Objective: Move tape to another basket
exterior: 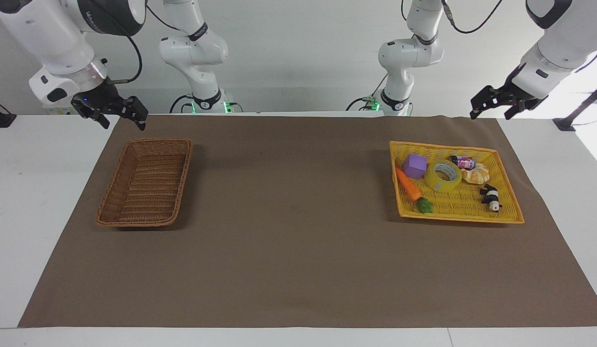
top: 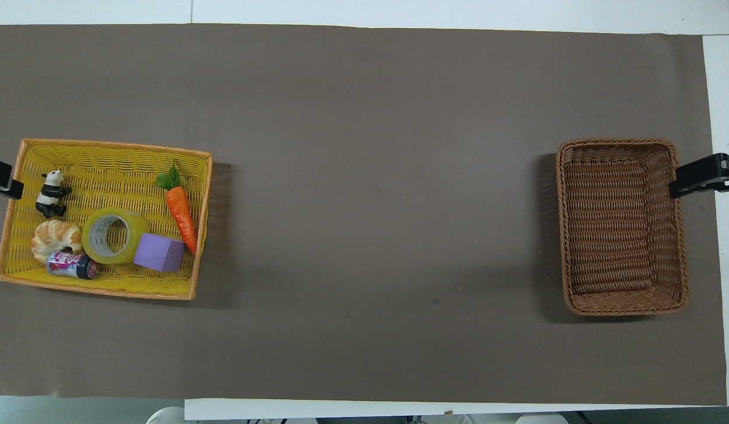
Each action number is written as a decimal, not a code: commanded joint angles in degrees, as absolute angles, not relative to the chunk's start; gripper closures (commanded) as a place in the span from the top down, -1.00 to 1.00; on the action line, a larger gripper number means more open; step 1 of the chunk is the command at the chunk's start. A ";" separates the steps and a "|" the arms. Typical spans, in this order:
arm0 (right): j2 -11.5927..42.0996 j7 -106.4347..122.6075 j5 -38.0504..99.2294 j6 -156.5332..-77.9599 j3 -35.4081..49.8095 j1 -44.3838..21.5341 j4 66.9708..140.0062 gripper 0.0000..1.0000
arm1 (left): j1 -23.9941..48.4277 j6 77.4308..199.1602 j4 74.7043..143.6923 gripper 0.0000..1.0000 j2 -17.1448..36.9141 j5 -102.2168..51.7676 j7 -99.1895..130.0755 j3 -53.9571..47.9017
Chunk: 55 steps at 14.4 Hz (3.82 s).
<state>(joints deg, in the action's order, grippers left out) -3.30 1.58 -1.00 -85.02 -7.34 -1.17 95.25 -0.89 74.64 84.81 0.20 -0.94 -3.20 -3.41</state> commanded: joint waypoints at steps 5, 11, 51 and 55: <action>-4.66 1.67 -1.05 -85.25 -7.03 -0.88 96.77 0.98 | -0.87 81.08 92.68 1.00 -3.93 -0.53 -2.28 -3.34; -4.66 1.67 -1.05 -85.25 -7.03 -0.88 96.77 0.98 | -6.05 115.64 126.81 1.00 -14.42 -0.53 -4.12 -3.08; -4.66 1.67 -1.05 -85.25 -7.03 -0.88 96.68 0.98 | -7.38 136.76 141.33 -0.77 -2.29 -0.53 -11.51 -3.25; -4.66 1.67 -1.05 -85.25 -7.03 -0.88 96.77 0.98 | -7.56 134.83 136.34 -1.00 -0.53 -0.62 -17.06 -3.16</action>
<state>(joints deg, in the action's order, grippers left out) -3.31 1.58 -1.00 -85.02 -7.34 -1.17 95.27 -8.32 135.56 139.76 -2.09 -0.79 -15.27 -3.49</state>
